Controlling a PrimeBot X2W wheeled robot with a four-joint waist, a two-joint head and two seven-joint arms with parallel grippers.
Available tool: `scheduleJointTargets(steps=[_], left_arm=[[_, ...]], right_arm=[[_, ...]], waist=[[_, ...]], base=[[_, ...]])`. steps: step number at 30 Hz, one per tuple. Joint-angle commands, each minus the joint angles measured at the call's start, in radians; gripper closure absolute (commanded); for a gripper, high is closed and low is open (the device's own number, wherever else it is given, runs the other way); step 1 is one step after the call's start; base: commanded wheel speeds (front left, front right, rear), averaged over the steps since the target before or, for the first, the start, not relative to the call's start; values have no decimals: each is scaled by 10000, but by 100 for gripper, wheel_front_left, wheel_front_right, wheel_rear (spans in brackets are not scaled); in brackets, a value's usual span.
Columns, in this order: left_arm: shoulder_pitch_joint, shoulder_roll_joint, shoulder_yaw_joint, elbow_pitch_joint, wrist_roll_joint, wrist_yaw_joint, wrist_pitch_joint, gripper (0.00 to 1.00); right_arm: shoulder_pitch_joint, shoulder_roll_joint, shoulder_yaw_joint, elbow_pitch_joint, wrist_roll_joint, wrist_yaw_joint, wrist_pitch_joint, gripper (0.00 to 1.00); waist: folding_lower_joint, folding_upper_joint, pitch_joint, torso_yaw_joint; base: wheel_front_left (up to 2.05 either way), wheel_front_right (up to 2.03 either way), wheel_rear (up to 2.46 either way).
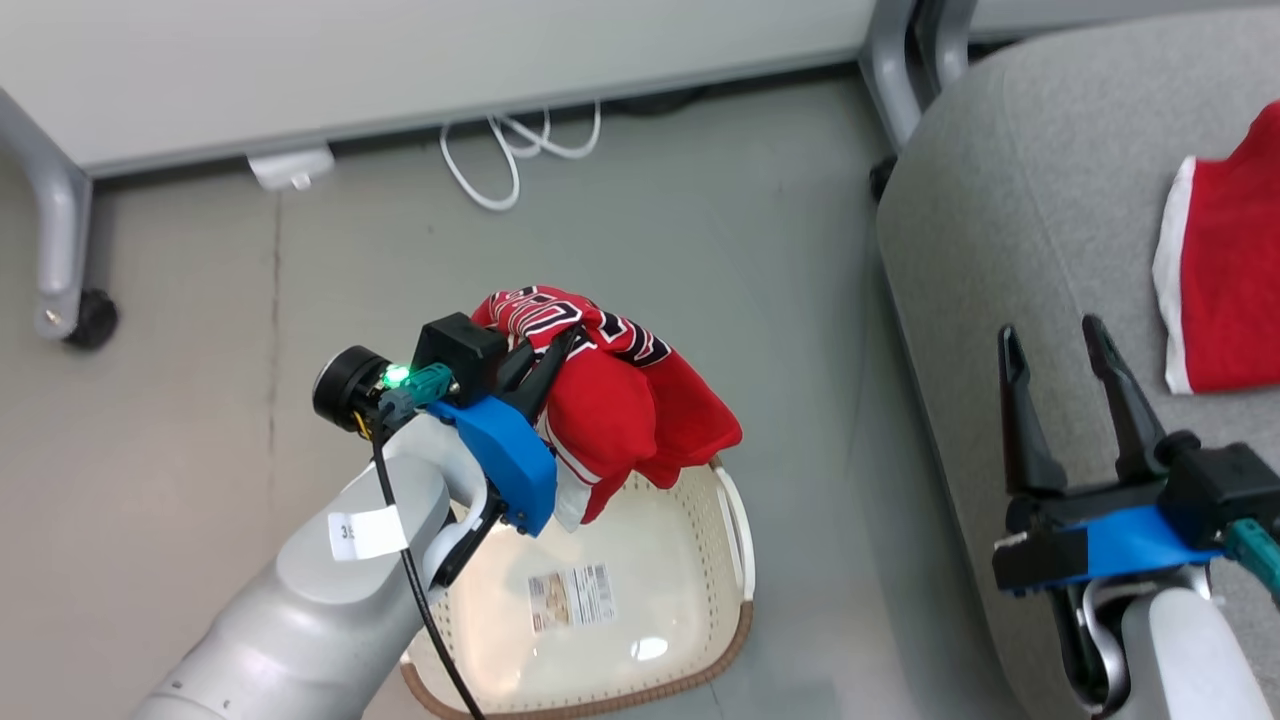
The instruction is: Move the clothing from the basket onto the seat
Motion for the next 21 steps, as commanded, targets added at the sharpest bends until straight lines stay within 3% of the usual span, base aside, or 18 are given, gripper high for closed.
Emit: scheduleJointTargets(steps=[1,12,21], left_arm=[[193,-25,204,-105,174,-8,-48,100],[1140,-159,1120,-1010,793,-8,-49,100],[1282,-238,1220,-1618,1033,-8,-51,100]], right_arm=[[265,2,-15,39,-8,1,-41,0],[1624,94,-89,284,53,1,-41,0],[2154,123,-141,285,156,1,-41,0]], waist=[[4,-1,-698,112],[4,-1,-2490,221],[4,-1,-3031,401]], base=[[0,0,0],[0,0,0],[0,0,0]])
